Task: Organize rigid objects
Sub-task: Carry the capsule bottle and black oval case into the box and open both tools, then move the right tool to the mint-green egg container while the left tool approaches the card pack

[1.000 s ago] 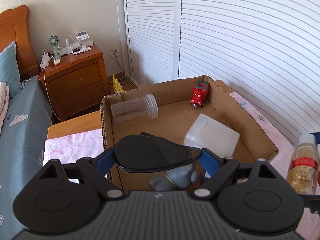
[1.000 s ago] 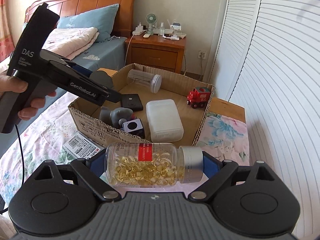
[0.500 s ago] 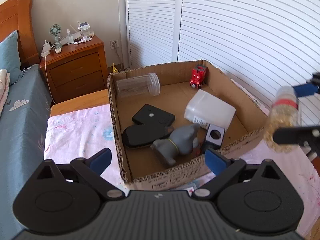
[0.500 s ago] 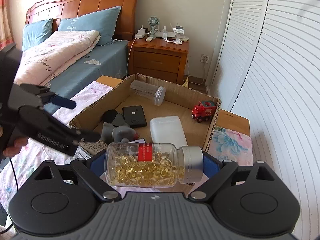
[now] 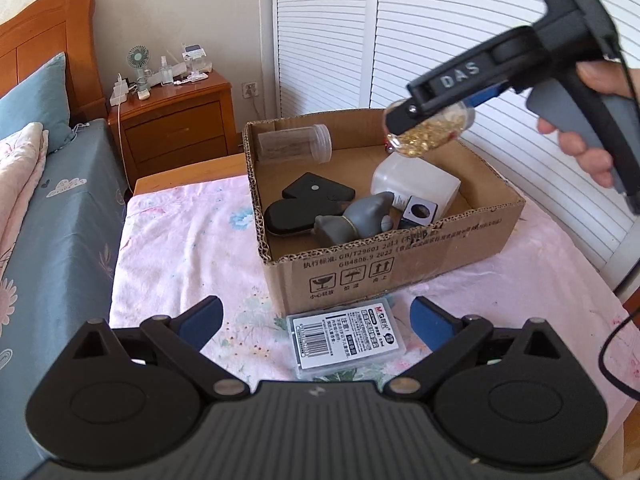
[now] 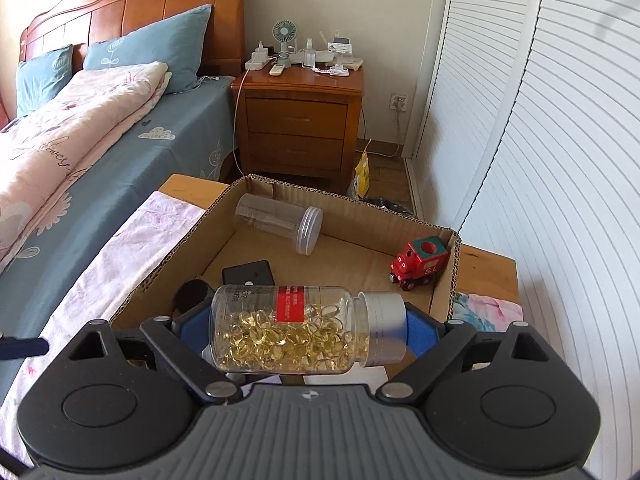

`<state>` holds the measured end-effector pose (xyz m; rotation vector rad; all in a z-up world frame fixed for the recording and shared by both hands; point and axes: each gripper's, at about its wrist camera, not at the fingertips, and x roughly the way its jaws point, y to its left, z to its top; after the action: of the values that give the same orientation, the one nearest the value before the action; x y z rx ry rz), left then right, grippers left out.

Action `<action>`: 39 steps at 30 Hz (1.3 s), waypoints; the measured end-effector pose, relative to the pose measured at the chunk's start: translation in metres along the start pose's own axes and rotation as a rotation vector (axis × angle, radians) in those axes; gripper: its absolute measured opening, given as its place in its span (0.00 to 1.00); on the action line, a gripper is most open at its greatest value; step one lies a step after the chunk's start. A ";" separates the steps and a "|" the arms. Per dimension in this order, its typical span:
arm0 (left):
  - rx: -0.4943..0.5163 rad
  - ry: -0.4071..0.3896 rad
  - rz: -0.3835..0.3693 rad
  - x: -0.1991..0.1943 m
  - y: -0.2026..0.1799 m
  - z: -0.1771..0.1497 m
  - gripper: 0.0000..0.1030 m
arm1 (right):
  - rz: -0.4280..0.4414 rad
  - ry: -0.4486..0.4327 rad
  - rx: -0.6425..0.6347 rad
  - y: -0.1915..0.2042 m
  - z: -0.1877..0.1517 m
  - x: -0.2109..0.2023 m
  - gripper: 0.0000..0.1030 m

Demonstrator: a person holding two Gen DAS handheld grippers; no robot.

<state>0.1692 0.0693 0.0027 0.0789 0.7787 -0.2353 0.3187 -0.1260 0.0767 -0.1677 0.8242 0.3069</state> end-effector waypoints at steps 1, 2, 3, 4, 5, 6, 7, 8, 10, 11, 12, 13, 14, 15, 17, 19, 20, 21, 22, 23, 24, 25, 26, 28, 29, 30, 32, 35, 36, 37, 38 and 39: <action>-0.008 0.001 -0.007 -0.001 0.001 -0.002 0.97 | -0.007 0.008 0.001 0.000 0.004 0.007 0.93; -0.013 0.003 -0.011 -0.001 0.003 -0.003 0.97 | -0.013 0.014 0.004 0.000 0.008 0.013 0.93; -0.020 0.003 -0.008 -0.002 0.004 -0.005 0.97 | -0.017 0.020 0.006 0.000 0.012 0.019 0.93; -0.028 0.002 -0.001 -0.002 0.006 -0.006 0.97 | -0.021 0.026 0.010 -0.001 0.016 0.026 0.93; -0.034 0.001 0.006 -0.002 0.008 -0.008 0.97 | -0.023 0.029 0.014 -0.001 0.019 0.032 0.93; -0.041 0.003 0.012 -0.003 0.011 -0.009 0.97 | -0.026 0.033 0.015 -0.002 0.022 0.038 0.93; -0.050 0.003 0.017 -0.003 0.013 -0.010 0.97 | -0.032 0.038 0.015 -0.002 0.025 0.044 0.93; -0.059 0.001 0.020 -0.003 0.015 -0.011 0.97 | -0.037 0.043 0.016 -0.002 0.028 0.049 0.93; -0.075 -0.001 0.021 -0.004 0.019 -0.014 0.97 | -0.050 0.051 0.016 -0.002 0.033 0.060 0.93; -0.082 -0.003 0.023 -0.004 0.020 -0.015 0.97 | -0.056 0.055 0.017 -0.002 0.036 0.065 0.93; -0.088 -0.002 0.025 -0.005 0.022 -0.016 0.97 | -0.064 0.053 0.018 -0.002 0.038 0.068 0.96; -0.094 0.000 0.027 -0.004 0.024 -0.017 0.97 | -0.067 0.051 0.019 -0.002 0.039 0.069 1.00; -0.097 0.001 0.028 -0.004 0.025 -0.017 0.97 | -0.066 0.046 0.024 -0.002 0.040 0.069 1.00; -0.099 0.003 0.029 -0.004 0.026 -0.017 0.97 | -0.059 0.040 0.030 -0.003 0.040 0.067 1.00; -0.103 0.001 0.032 -0.005 0.027 -0.017 0.97 | -0.046 0.033 0.040 -0.004 0.039 0.061 1.00; -0.109 -0.001 0.032 -0.006 0.027 -0.016 0.97 | -0.040 0.028 0.045 -0.004 0.036 0.053 1.00; -0.111 -0.003 0.030 -0.007 0.026 -0.017 0.97 | -0.038 0.029 0.047 -0.003 0.035 0.049 1.00; -0.113 -0.005 0.028 -0.008 0.025 -0.017 0.97 | -0.035 0.028 0.049 -0.003 0.032 0.044 1.00; -0.113 -0.007 0.030 -0.010 0.025 -0.017 0.97 | -0.032 0.027 0.048 -0.001 0.029 0.039 1.00; -0.114 -0.010 0.036 -0.012 0.024 -0.018 0.97 | -0.030 0.025 0.044 0.000 0.026 0.033 1.00; -0.115 -0.012 0.044 -0.014 0.023 -0.019 0.97 | -0.028 0.021 0.041 0.002 0.021 0.027 1.00; -0.117 -0.016 0.053 -0.016 0.022 -0.020 0.97 | -0.027 0.015 0.042 0.004 0.017 0.020 1.00; -0.118 -0.022 0.059 -0.019 0.023 -0.021 0.97 | -0.024 0.010 0.043 0.005 0.012 0.014 1.00; -0.124 -0.024 0.071 -0.023 0.023 -0.023 0.97 | -0.018 0.003 0.045 0.009 0.001 0.002 1.00; -0.125 -0.026 0.076 -0.025 0.023 -0.025 0.97 | -0.017 -0.003 0.042 0.011 -0.005 -0.004 1.00; -0.126 -0.028 0.081 -0.027 0.023 -0.026 0.97 | -0.015 -0.011 0.039 0.014 -0.012 -0.011 1.00; -0.132 -0.033 0.089 -0.032 0.025 -0.030 0.97 | -0.012 -0.023 0.033 0.021 -0.024 -0.022 1.00; -0.149 -0.035 0.110 -0.036 0.031 -0.035 0.97 | -0.011 -0.044 0.022 0.029 -0.045 -0.039 1.00; -0.158 -0.034 0.119 -0.038 0.032 -0.036 0.97 | -0.002 -0.050 0.019 0.031 -0.053 -0.045 1.00; -0.165 -0.033 0.126 -0.039 0.034 -0.038 0.97 | 0.007 -0.054 0.017 0.034 -0.060 -0.049 1.00; -0.173 -0.032 0.131 -0.040 0.036 -0.039 0.97 | 0.014 -0.059 0.014 0.036 -0.066 -0.052 1.00; -0.178 -0.028 0.132 -0.040 0.037 -0.040 0.97 | 0.020 -0.062 0.009 0.039 -0.074 -0.055 1.00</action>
<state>0.1228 0.1184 0.0023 -0.0406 0.7600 -0.0413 0.2193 -0.1203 0.0667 -0.1403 0.7659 0.3258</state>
